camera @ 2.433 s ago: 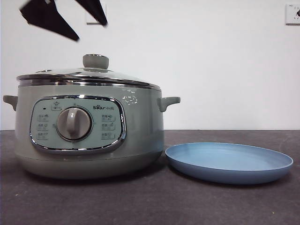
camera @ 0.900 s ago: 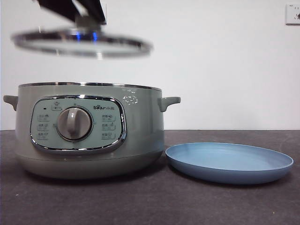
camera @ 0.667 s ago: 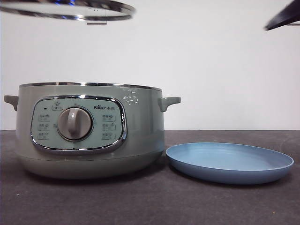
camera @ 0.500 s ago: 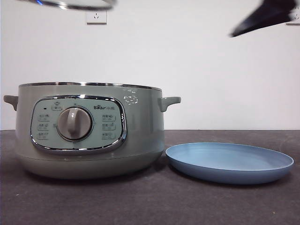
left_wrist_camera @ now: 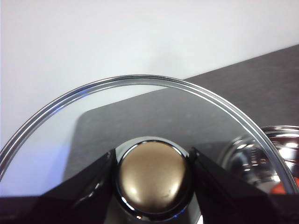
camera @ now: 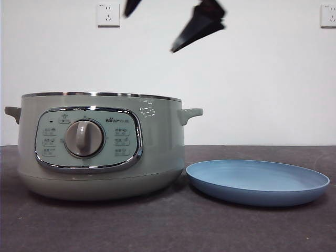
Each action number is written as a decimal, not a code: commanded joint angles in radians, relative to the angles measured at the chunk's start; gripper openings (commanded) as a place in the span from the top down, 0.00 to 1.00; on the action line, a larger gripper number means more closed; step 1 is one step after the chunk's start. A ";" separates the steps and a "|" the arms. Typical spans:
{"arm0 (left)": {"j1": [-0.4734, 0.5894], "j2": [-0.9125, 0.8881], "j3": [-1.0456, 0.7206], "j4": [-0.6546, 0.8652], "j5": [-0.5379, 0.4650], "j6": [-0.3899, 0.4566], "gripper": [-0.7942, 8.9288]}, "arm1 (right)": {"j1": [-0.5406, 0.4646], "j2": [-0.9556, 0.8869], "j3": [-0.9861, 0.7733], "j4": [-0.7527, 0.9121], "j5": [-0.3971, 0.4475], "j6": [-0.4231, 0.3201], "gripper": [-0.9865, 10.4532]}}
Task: Take the pumpkin out from the steamer,put the pumpkin in the blue plate,close the lid
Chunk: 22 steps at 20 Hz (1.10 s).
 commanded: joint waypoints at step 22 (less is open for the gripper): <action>0.000 -0.034 0.010 -0.060 -0.035 0.013 0.93 | 0.101 0.454 0.181 0.093 0.157 -0.089 0.92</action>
